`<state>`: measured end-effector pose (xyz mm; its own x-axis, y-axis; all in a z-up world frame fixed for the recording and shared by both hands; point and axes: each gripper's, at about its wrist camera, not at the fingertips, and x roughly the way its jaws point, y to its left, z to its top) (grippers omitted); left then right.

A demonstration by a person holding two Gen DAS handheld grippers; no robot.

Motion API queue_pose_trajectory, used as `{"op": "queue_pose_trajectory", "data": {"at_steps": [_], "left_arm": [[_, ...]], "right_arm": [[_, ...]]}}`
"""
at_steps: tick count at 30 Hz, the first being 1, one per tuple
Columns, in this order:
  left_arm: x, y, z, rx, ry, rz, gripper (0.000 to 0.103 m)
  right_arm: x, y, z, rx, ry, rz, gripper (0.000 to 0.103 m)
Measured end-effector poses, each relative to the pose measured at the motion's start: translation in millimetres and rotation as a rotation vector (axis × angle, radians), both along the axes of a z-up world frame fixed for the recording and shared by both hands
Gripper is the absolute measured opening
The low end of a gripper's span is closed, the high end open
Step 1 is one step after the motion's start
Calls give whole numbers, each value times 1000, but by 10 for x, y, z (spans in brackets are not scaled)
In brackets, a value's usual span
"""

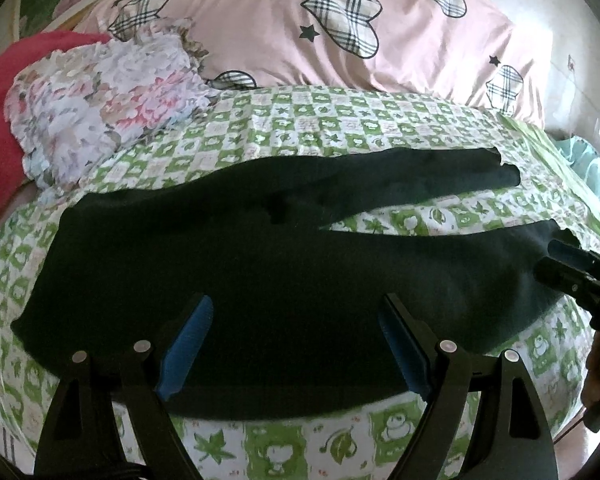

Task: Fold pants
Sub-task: 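Grasp the waistband edge with the left gripper while the right gripper grasps it too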

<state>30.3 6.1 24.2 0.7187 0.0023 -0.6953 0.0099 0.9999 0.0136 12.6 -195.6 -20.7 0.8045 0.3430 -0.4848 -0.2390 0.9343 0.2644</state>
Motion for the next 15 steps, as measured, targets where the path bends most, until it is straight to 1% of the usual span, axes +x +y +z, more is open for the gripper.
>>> {"op": "queue_pose_trajectory", "data": {"at_steps": [5,10,12,15], "left_arm": [[207,-65,23,27,14,-23,85],[460,-129,61,37,26,-51,85],[579,-174,89,55,25,-65,85],[721,-223,126,62,24,-74,85]], "right_arm": [[114,-119,61,-2,-3,-8,86],[295,-254,158,-16,-7,-17,86],[375,-325,197,-19,-8,-27,86],[495,-440,245,-5,-4,-44,86]]}}
